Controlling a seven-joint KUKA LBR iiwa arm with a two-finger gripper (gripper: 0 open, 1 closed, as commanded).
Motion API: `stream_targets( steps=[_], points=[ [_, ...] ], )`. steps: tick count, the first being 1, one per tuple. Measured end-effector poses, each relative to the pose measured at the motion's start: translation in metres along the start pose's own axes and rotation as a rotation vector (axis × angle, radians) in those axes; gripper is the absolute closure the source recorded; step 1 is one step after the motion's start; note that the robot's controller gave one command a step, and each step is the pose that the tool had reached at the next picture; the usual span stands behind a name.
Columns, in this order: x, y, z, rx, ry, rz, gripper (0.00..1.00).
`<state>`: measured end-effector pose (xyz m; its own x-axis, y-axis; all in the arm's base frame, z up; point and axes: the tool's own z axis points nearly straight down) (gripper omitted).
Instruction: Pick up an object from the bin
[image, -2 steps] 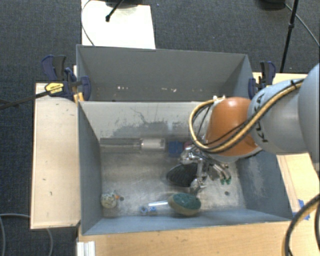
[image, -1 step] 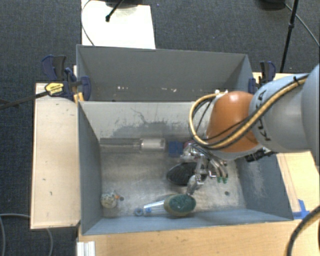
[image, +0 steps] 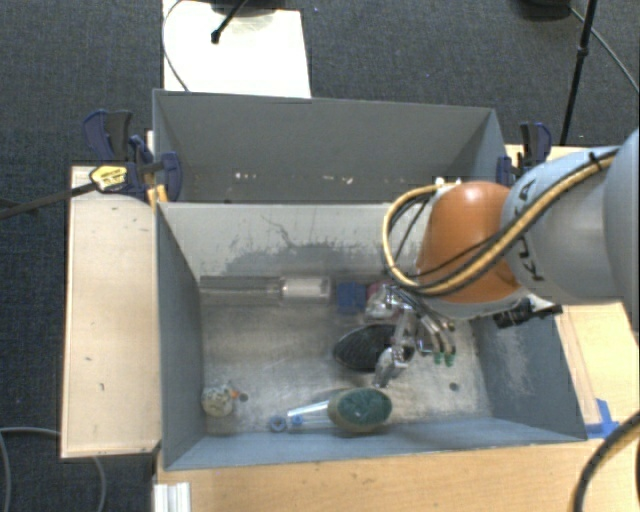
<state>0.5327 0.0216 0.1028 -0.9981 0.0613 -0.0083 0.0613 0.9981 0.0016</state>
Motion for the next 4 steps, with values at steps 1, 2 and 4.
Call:
stream_targets(
  steps=[1,2,4],
  points=[
    [0.003,-0.003,0.030,-0.001,-0.003,0.033,0.00],
    [0.008,-0.001,0.029,0.000,-0.009,0.052,0.00],
    [0.005,-0.001,-0.031,0.000,0.000,0.043,1.00]
  ],
)
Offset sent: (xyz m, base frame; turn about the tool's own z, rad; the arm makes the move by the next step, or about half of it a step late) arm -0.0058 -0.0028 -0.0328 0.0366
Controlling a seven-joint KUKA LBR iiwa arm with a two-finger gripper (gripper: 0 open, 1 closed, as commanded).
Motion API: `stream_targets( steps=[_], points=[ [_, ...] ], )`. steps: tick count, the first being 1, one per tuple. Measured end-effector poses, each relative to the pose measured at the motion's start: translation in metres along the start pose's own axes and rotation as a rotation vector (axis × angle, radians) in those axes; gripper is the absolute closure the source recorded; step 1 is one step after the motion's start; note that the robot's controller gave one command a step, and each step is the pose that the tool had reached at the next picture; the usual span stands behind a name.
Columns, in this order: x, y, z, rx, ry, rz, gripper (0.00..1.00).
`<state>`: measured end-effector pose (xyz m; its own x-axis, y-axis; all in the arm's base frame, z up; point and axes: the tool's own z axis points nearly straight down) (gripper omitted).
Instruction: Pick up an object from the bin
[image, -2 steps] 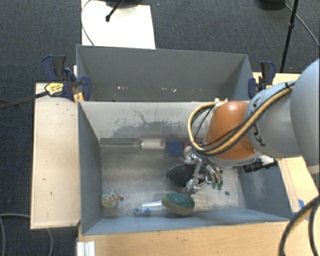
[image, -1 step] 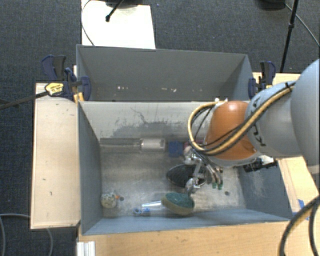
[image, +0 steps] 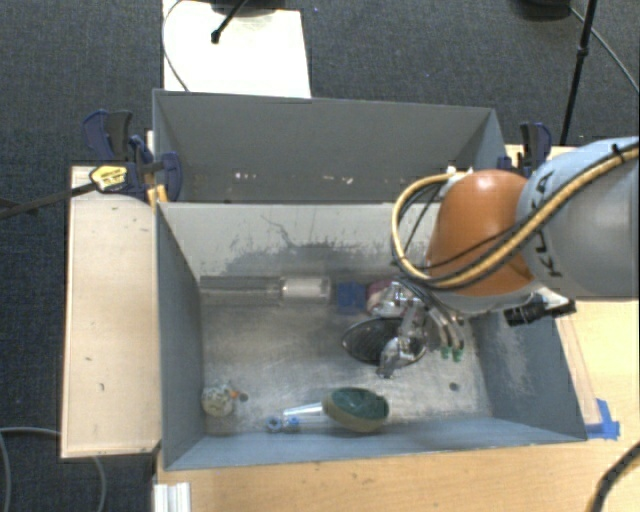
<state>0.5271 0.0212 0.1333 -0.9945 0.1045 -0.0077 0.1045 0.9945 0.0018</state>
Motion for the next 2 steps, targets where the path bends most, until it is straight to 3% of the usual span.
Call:
stream_targets(
  steps=[2],
  points=[
    [-0.002,0.000,-0.034,0.000,0.003,-0.007,1.00]
  ],
)
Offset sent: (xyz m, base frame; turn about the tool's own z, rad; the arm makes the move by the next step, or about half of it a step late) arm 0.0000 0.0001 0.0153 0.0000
